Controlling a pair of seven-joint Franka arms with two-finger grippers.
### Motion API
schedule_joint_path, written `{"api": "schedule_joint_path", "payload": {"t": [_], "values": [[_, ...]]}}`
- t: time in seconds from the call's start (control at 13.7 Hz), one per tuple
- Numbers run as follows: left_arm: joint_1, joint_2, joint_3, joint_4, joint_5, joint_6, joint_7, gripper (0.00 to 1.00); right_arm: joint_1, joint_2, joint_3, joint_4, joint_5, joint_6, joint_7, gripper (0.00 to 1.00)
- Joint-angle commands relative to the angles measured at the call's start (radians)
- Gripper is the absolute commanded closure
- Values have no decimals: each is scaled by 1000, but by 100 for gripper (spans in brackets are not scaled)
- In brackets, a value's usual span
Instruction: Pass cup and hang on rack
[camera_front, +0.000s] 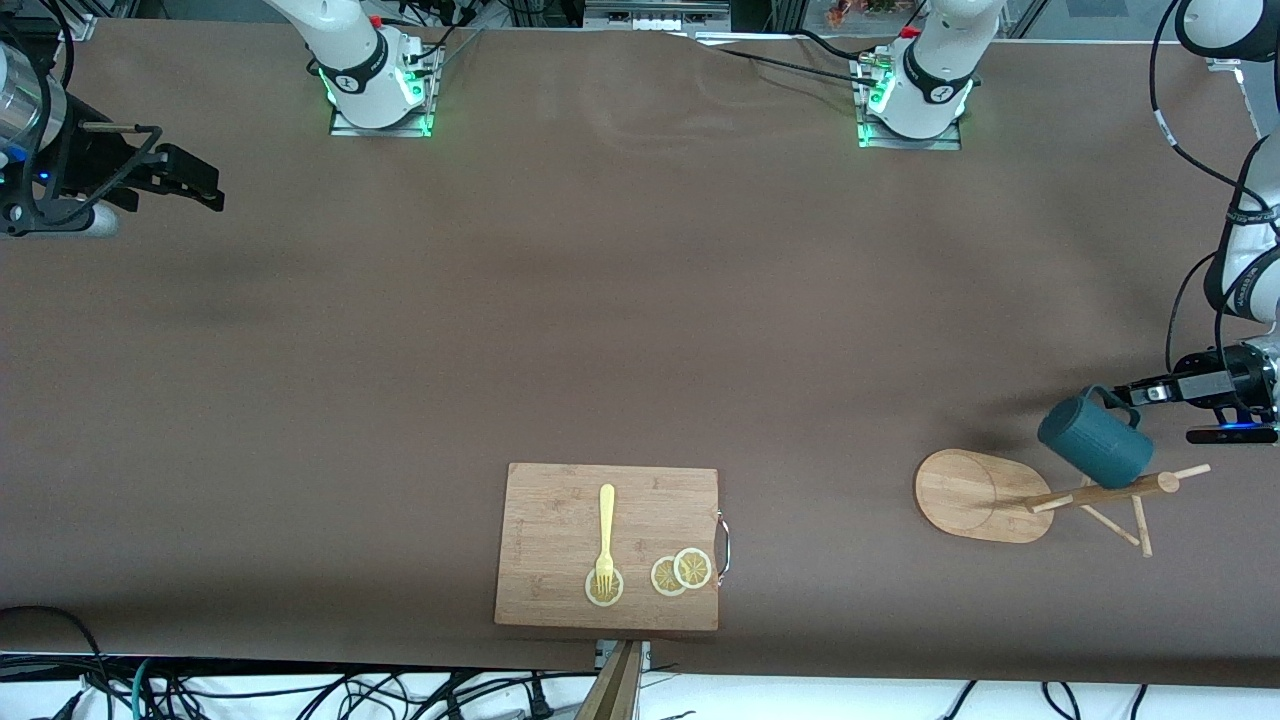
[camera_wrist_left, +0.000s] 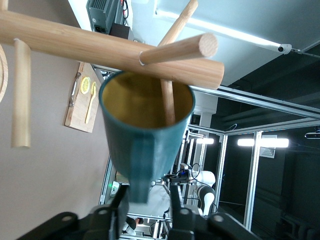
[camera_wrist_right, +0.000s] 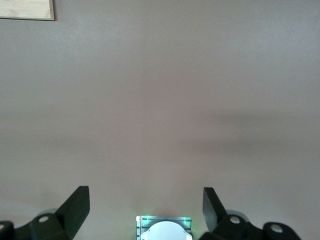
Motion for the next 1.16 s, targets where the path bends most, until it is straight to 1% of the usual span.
{"api": "schedule_joint_path", "payload": {"t": [0.0, 0.07, 0.15, 0.36, 0.51, 0.58, 0.73, 0.87, 1.02, 1.09], "values": [[18, 27, -7, 62, -10, -54, -19, 0, -9, -13, 3, -13, 18, 7, -19, 0], [18, 24, -6, 79, 14, -65, -21, 0, -9, -13, 3, -14, 18, 7, -19, 0], [20, 21, -6, 112, 71, -69, -21, 0, -9, -13, 3, -14, 18, 7, -19, 0], [15, -4, -10, 218, 296, -128, -21, 0, -12, -13, 3, -13, 18, 7, -19, 0], [6, -36, -36, 258, 469, -138, -7, 0, -9, -13, 3, -14, 18, 7, -19, 0], [-6, -62, -48, 272, 529, -131, -7, 0, -9, -13, 3, -13, 18, 7, -19, 0], [-81, -157, -50, 287, 706, -127, -9, 0, -9, -13, 3, -13, 18, 7, -19, 0], [-166, -223, -49, 284, 833, -119, -24, 0, -9, -13, 3, -13, 18, 7, -19, 0], [-248, -276, -49, 284, 964, -73, -29, 0, -9, -13, 3, -14, 18, 7, -19, 0], [-308, -310, -49, 284, 1019, -53, -51, 0, -12, -13, 3, -13, 18, 7, -19, 0]]}}
